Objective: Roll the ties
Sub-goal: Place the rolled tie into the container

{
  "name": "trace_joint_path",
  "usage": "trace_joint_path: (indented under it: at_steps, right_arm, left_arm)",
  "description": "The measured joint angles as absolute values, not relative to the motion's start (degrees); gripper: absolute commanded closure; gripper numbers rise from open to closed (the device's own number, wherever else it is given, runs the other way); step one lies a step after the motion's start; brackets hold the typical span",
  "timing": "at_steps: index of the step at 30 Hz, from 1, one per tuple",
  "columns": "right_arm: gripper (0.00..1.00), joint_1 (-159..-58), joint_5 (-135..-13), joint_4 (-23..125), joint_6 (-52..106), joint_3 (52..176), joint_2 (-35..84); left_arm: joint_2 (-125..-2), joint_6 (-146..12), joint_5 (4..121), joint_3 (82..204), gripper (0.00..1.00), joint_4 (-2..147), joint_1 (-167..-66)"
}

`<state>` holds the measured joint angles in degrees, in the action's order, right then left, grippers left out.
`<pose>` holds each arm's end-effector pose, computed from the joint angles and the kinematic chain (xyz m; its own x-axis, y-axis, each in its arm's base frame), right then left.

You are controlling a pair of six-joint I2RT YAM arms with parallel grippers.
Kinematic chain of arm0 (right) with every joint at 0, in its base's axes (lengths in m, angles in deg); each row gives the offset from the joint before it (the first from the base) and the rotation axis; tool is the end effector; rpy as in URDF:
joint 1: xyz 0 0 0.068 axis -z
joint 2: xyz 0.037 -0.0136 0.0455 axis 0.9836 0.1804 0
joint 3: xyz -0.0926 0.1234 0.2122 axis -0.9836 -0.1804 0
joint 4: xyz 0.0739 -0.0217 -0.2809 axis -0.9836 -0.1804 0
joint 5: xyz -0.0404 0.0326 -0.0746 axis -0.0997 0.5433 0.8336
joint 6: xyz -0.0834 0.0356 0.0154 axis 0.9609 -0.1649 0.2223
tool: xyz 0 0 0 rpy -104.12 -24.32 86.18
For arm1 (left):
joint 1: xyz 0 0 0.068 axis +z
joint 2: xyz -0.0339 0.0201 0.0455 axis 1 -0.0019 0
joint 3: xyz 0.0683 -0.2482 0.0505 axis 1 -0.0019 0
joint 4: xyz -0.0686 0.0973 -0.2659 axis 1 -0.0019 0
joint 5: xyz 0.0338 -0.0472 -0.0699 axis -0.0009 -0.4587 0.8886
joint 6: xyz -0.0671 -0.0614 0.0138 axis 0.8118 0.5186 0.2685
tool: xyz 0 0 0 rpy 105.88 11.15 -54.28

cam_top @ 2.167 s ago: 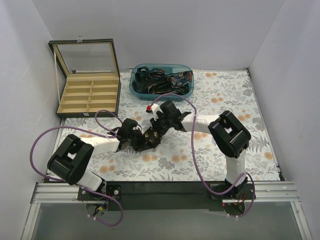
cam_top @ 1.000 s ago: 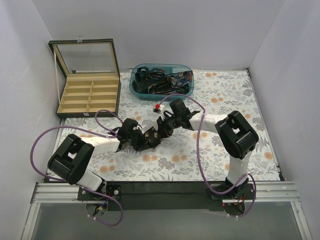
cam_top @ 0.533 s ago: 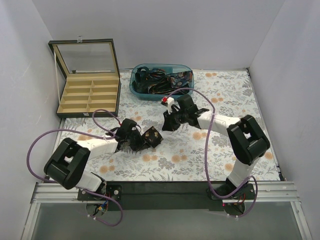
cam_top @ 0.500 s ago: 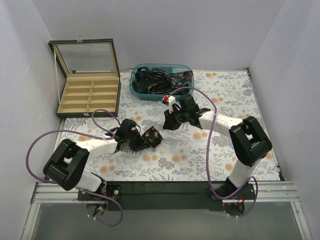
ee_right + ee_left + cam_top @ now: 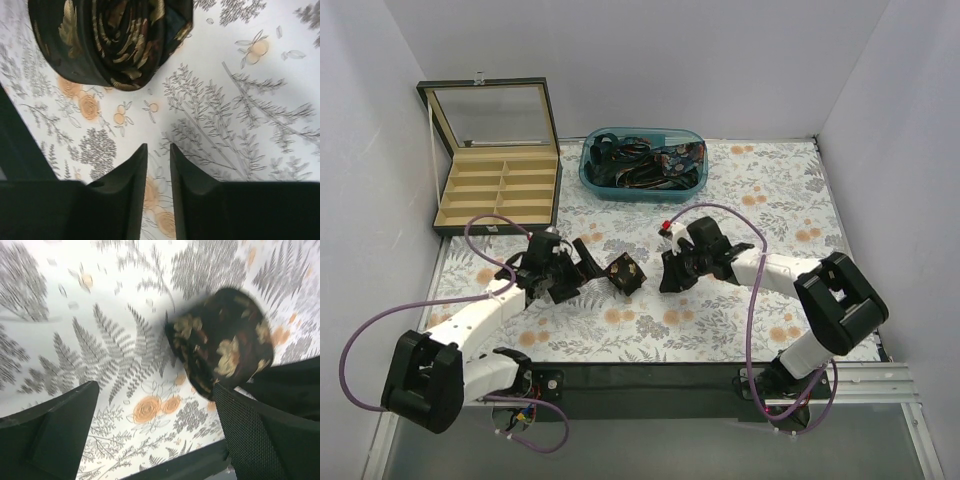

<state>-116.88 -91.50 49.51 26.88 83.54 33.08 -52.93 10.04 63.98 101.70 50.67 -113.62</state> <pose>0.2661 0.2468 0.1067 -0.6668 -0.3711 -0.6462 -0.7064 0.5909 0.3896 0.2395 -0.1206 0.1152 -0.5037 -0.8548 0.1251 -0.7242 0.3388 -0.6007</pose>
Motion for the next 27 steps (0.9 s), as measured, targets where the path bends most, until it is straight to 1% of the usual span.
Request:
trace_joint_path:
  at_steps: [1, 2, 4, 5, 7, 8, 15, 19, 24, 27]
  right_arm:
    - [0.68, -117.0, -92.0, 51.1, 25.3, 81.8, 32.4]
    - [0.63, -117.2, -92.4, 52.6, 23.4, 80.0, 31.6]
    - [0.58, -117.4, -93.4, 55.9, 19.5, 76.9, 30.2]
    - [0.51, -117.4, -93.7, 58.1, 17.3, 75.7, 29.6]
    - [0.42, -117.4, -94.3, 64.0, 11.9, 73.2, 28.6]
    - [0.40, -117.4, -94.3, 65.0, 10.9, 72.9, 28.5]
    - [0.34, -118.0, -93.4, 82.0, -6.2, 67.9, 28.3]
    - [0.34, -119.3, -91.9, 90.7, -14.5, 65.7, 30.5]
    - [0.34, -120.9, -91.3, 100.1, -22.2, 64.5, 36.5]
    - [0.37, -121.3, -91.0, 105.0, -25.6, 64.0, 40.2]
  left_arm:
    - [-53.2, 8.6, 64.5, 102.7, 0.07, 49.9, -112.0]
    - [-53.7, 7.0, 65.0, 103.9, 0.06, 49.3, -110.5]
    - [-55.9, 3.7, 66.5, 107.3, 0.06, 48.6, -108.5]
    - [-57.5, 2.0, 67.4, 109.3, 0.06, 48.4, -108.0]
    - [-61.0, -1.1, 69.4, 112.9, 0.06, 48.9, -107.8]
    - [-62.3, -2.2, 70.4, 114.1, 0.06, 49.2, -107.7]
    - [-70.9, -11.0, 77.1, 118.9, 0.07, 50.3, -107.6]
    - [-73.2, -13.7, 79.9, 119.0, 0.07, 50.8, -107.5]
    - [-73.6, -15.3, 82.6, 118.9, 0.07, 53.2, -107.5]
    - [-73.6, -15.6, 83.6, 118.9, 0.07, 54.4, -107.5]
